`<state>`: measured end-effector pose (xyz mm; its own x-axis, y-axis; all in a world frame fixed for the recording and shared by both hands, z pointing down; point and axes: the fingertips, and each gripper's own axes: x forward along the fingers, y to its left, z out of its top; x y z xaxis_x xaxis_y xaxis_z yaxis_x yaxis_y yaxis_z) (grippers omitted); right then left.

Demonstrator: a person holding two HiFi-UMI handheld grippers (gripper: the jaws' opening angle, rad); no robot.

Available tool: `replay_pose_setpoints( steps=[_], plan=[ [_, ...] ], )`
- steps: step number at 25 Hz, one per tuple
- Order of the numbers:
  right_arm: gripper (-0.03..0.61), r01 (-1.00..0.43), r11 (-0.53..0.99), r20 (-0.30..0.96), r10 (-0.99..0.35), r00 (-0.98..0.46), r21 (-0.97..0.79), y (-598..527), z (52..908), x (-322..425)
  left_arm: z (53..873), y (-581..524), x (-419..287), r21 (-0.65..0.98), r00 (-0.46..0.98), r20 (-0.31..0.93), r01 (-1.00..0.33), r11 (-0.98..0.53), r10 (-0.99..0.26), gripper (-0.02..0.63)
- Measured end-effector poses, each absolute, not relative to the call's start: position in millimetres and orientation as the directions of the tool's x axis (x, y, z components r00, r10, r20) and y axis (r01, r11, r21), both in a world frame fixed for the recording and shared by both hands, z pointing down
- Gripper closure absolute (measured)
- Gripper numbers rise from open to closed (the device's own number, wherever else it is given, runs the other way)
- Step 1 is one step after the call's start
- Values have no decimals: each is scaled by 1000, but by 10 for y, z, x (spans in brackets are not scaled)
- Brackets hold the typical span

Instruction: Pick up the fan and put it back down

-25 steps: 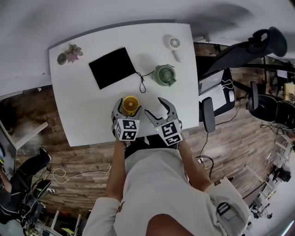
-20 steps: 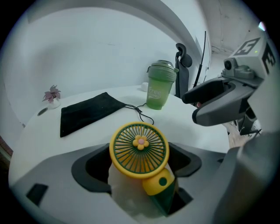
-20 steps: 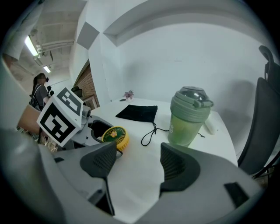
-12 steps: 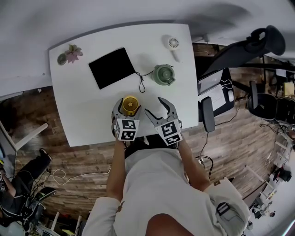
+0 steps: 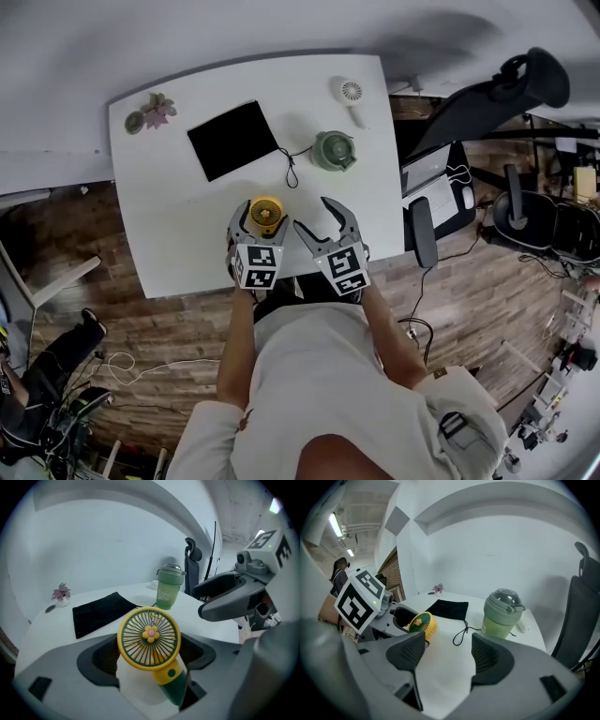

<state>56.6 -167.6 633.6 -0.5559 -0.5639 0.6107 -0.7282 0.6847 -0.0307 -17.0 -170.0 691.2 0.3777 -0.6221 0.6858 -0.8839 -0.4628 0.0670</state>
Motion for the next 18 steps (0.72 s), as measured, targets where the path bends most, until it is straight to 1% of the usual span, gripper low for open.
replay_pose_setpoints(
  steps=[8,18],
  plan=[
    [268,-737,676,563,-612,-555,8,-1622,6072,477,6538,-1669,-306,35,381,625,-886,-463,-681,229],
    [273,-752,655,475,-684,-554,67,-1560,5600,383,5907,-1604,-529,-10,384,506,-893,-450,-772,229]
  ],
)
